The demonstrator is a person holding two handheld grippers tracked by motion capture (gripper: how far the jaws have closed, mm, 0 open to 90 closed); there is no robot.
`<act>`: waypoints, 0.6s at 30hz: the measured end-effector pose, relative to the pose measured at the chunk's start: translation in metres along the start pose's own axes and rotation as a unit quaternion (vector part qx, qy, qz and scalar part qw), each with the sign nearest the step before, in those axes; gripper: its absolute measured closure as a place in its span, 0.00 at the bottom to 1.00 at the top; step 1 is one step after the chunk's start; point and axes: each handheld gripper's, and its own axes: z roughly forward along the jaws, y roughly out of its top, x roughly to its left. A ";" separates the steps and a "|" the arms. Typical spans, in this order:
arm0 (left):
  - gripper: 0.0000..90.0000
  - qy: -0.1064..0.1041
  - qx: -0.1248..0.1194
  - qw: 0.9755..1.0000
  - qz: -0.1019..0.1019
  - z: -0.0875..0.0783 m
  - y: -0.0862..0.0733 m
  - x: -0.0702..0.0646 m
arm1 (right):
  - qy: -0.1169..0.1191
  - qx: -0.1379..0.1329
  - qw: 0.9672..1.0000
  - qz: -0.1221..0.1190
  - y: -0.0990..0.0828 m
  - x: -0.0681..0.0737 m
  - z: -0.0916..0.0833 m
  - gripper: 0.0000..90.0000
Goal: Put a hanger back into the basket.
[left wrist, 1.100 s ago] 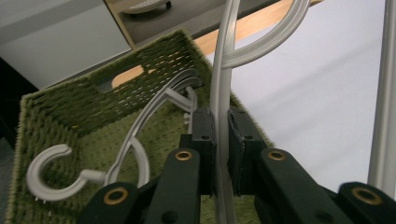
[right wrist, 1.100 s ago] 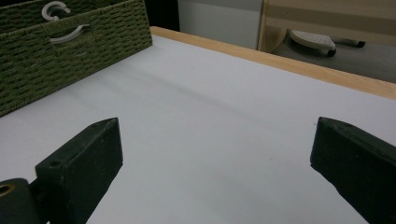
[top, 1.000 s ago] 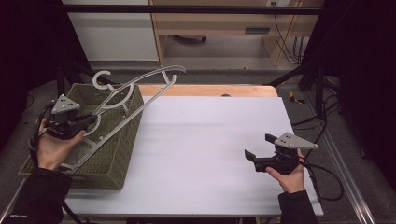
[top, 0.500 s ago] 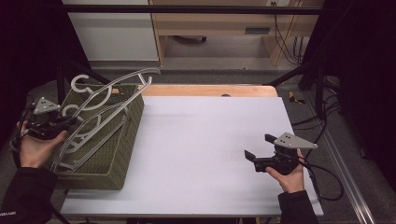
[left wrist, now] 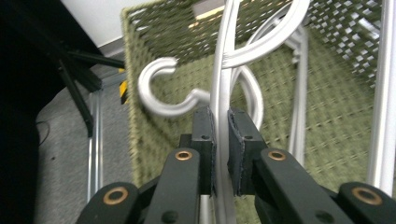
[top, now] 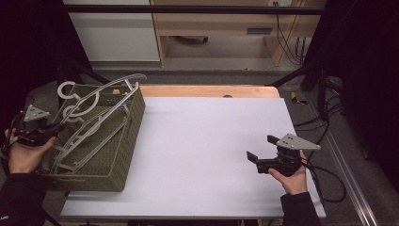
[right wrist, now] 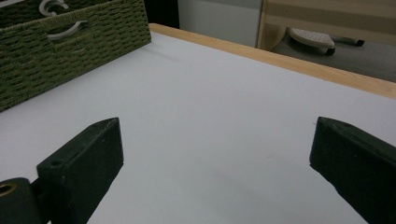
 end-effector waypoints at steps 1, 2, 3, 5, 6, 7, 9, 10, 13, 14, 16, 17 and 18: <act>0.91 0.002 0.001 1.000 0.000 0.000 -0.002 0.002 | 0.001 0.000 1.000 0.000 0.000 0.000 0.000 0.04; 0.91 0.003 0.002 1.000 -0.003 0.000 -0.003 0.003 | 0.000 0.001 1.000 0.000 0.000 0.000 0.000 0.04; 0.91 0.005 0.003 1.000 -0.004 0.000 -0.005 0.005 | 0.000 0.001 1.000 -0.001 0.000 0.000 0.000 0.04; 0.91 0.009 0.006 1.000 -0.004 0.000 -0.008 0.008 | 0.000 0.002 1.000 -0.001 0.000 0.000 0.001 0.04; 0.91 0.012 0.009 1.000 -0.003 0.000 -0.010 0.009 | -0.001 0.002 1.000 0.000 0.000 0.000 0.001 0.04; 0.91 0.015 0.013 1.000 -0.001 0.001 -0.011 0.010 | 0.000 0.002 1.000 0.000 0.000 0.000 0.001 0.04; 0.91 0.023 0.021 1.000 0.004 0.002 -0.014 0.011 | 0.000 0.001 1.000 -0.001 0.000 0.000 0.000 0.04; 0.91 0.028 0.023 0.999 0.005 0.003 -0.016 0.012 | 0.000 0.001 1.000 0.000 0.000 0.000 0.000 0.04; 0.91 0.035 0.034 0.999 0.011 0.005 -0.020 0.014 | 0.000 0.001 1.000 0.000 0.000 0.000 0.000 0.04; 0.91 0.035 0.041 0.998 0.015 0.005 -0.021 0.015 | 0.000 0.001 1.000 0.000 0.000 0.000 0.000 0.04; 0.91 0.044 0.050 0.998 0.022 0.006 -0.024 0.015 | 0.001 0.002 1.000 -0.001 0.000 0.000 0.000 0.04; 0.91 0.047 0.052 0.997 0.023 0.007 -0.025 0.014 | 0.001 0.002 1.000 -0.001 0.000 0.000 0.000 0.04; 0.91 0.048 0.056 0.997 0.028 0.008 -0.026 0.013 | 0.001 0.002 1.000 -0.001 0.000 0.000 0.001 0.04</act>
